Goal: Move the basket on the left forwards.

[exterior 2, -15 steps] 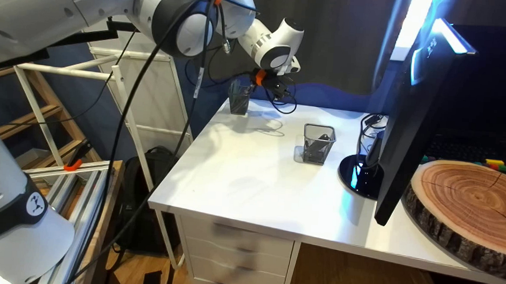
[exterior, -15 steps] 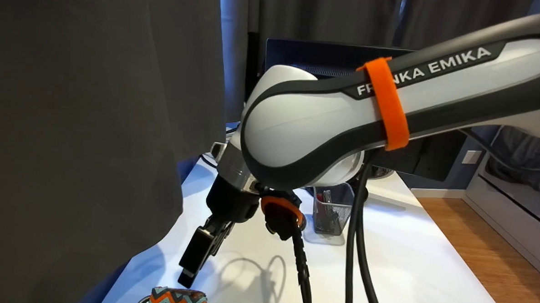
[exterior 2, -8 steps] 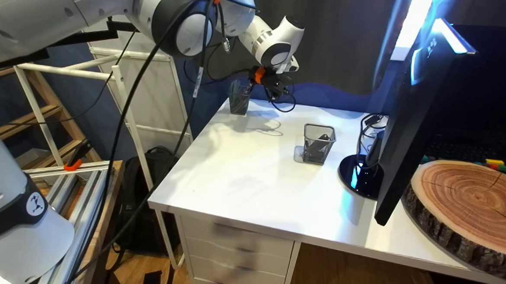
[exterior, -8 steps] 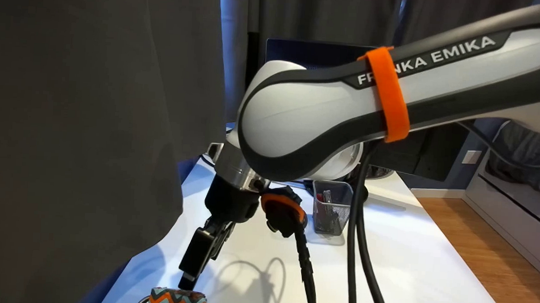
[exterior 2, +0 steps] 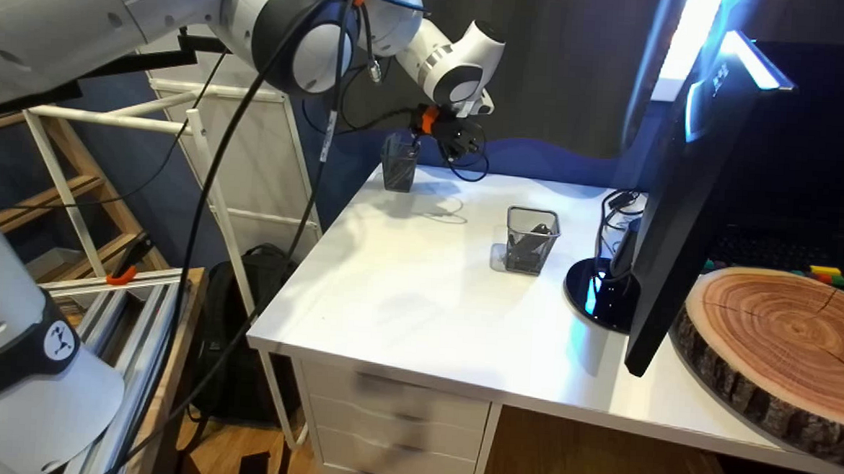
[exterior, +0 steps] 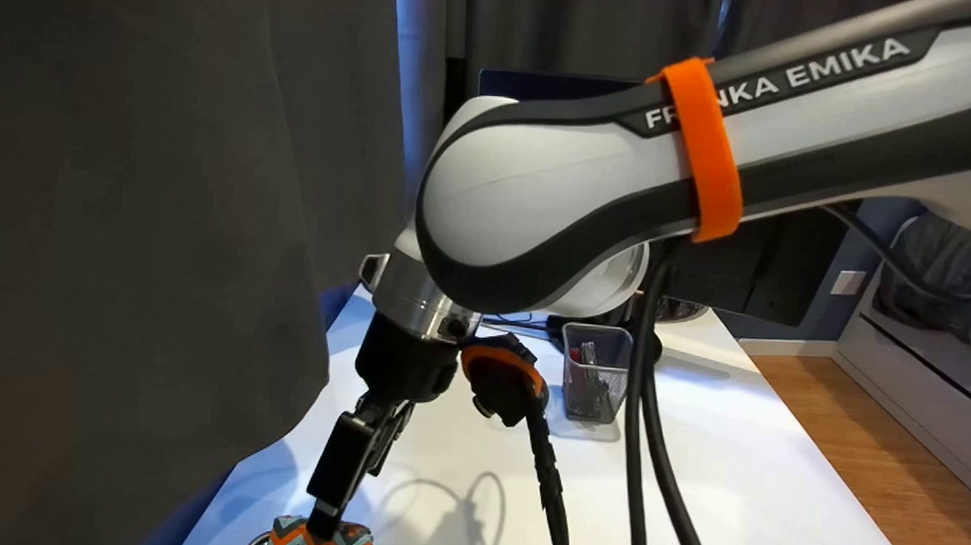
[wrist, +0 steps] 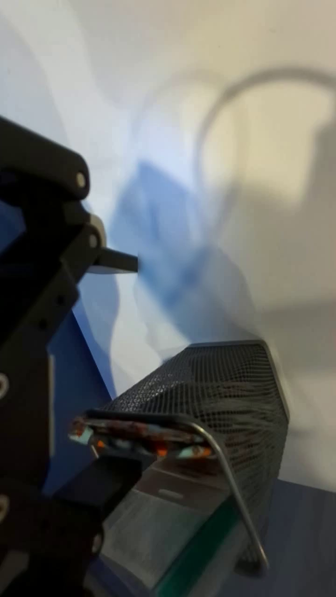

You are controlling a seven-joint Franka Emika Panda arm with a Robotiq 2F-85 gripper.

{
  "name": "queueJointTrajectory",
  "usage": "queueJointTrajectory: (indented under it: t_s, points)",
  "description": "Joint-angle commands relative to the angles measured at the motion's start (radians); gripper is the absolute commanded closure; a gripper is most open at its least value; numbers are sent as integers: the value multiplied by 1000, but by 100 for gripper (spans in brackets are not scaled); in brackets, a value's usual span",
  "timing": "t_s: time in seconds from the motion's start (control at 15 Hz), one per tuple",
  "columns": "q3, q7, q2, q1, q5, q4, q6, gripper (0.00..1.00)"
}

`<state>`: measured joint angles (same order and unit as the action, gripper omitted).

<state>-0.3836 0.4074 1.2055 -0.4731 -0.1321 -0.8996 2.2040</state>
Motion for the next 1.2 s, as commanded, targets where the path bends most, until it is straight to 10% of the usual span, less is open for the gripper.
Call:
queueJointTrajectory:
  t_s: [0.0,1.13]
  points:
    - [1,-21,18,-15,-4,47,17,0]
    - [58,-59,37,-36,3,70,-45,0]
